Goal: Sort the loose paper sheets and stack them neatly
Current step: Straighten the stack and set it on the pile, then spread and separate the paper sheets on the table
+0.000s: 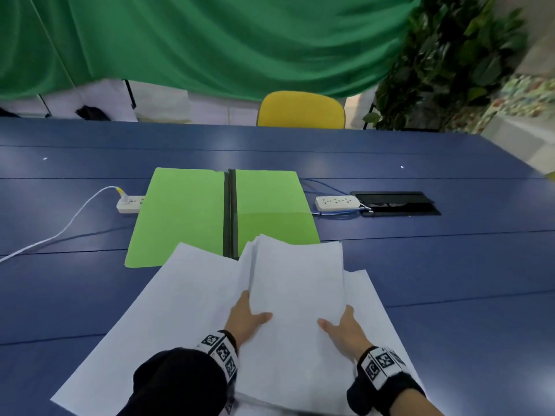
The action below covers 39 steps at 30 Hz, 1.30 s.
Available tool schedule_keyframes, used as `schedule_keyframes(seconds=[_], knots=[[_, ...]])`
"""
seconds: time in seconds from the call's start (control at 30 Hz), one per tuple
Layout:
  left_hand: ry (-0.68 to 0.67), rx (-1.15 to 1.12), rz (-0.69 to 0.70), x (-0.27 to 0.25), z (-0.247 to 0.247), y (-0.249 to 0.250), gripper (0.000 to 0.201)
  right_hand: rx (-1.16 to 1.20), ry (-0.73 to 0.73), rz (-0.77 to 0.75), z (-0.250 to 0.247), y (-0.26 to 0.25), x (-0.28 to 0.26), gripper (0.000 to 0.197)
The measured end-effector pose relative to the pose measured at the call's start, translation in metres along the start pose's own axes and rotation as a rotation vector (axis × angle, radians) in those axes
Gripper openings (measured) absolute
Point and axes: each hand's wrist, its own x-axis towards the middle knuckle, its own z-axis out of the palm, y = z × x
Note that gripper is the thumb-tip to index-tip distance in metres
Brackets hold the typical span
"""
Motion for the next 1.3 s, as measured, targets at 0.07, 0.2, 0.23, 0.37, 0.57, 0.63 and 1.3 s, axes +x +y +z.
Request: schedule_keyframes(seconds=[0.07,0.2,0.23,0.37,0.57,0.63,1.3], knots=[[0.05,0.105,0.141,-0.014,0.004,0.012,0.047,0.053,0.006,-0.003,-0.002,0.002,0.003,0.074],[0.068,0.097,0.417,-0.053,-0.01,0.038,0.041,0.305,-0.104,-0.001,-0.011,0.002,0.01,0.093],[0.066,0.065,0.466,-0.063,-0.018,0.045,0.039,0.409,-0.169,0.005,-0.013,-0.002,0.01,0.092],[0.141,-0.014,0.624,-0.092,-0.058,0.066,0.04,0.836,-0.375,-0.065,-0.02,-0.045,-0.007,0.031],[0.407,-0.182,0.758,-0.107,-0.1,0.093,0.035,0.802,-0.242,-0.56,-0.045,-0.15,-0.063,0.06],[0.514,-0.249,0.794,-0.111,-0.105,0.097,0.031,0.735,-0.158,-0.691,-0.051,-0.174,-0.08,0.037],[0.777,-0.559,0.682,-0.103,-0.125,0.062,0.035,0.566,-0.14,-0.57,0.046,-0.139,-0.068,0.014]])
